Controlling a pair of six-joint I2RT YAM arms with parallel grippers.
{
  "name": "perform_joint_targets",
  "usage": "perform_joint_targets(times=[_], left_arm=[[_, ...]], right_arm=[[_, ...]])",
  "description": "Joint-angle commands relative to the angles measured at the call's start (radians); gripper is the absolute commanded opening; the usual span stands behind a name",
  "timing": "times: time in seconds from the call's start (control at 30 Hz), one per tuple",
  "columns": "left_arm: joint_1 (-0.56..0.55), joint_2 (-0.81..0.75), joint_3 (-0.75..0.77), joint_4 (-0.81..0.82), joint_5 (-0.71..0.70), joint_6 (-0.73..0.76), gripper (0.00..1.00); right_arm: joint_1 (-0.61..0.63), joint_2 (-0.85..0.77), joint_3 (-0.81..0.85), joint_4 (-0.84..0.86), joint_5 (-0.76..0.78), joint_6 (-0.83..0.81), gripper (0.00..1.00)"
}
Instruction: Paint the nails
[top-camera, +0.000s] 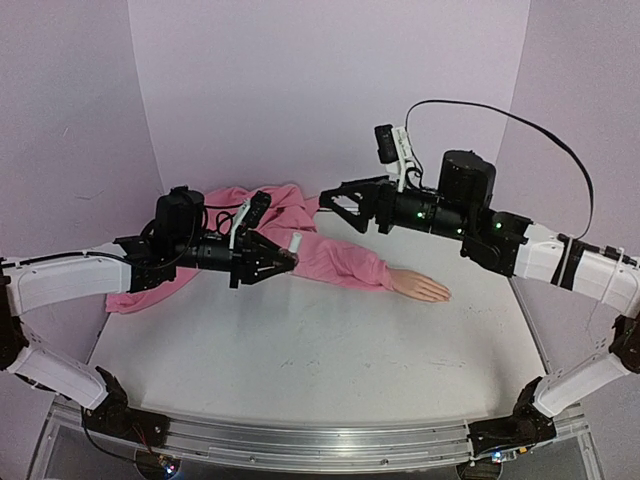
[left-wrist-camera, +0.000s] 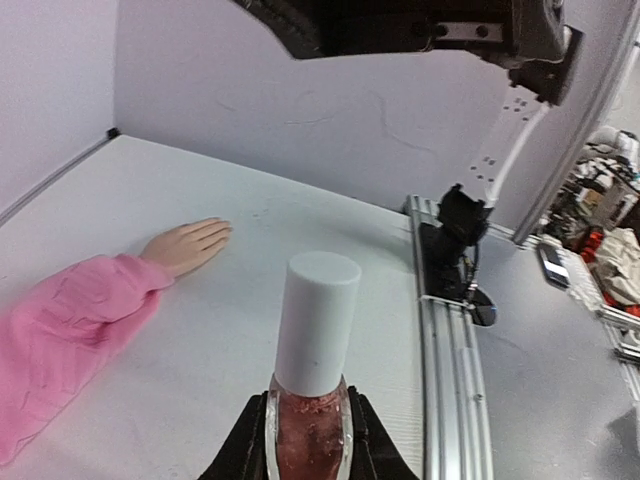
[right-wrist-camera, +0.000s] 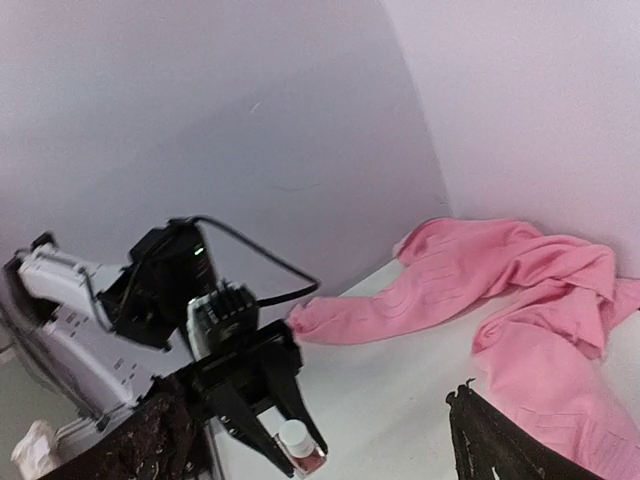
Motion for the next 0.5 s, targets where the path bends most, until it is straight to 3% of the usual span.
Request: perform_joint_targets(times=[0.0,0.17,0.47], left_arm=[[0.002,0.044,0.104,0.067,0.306,-0.078,0.0],[-0.002,0.086,0.139,0.068,0.441,-0.121,0.0],[-0.015,0.099,0.144,0.068,0.466,-0.127,0.0]], right_arm=[[-0.01,0.039,-0.002,0.017,-0.465,-0.115,0.87],[-0.014,0.129,0.035,0.059,-0.651,-0.114,0.7],[-0.014,0.192,0.052,0.195,-0.698,-0.013,0.53]])
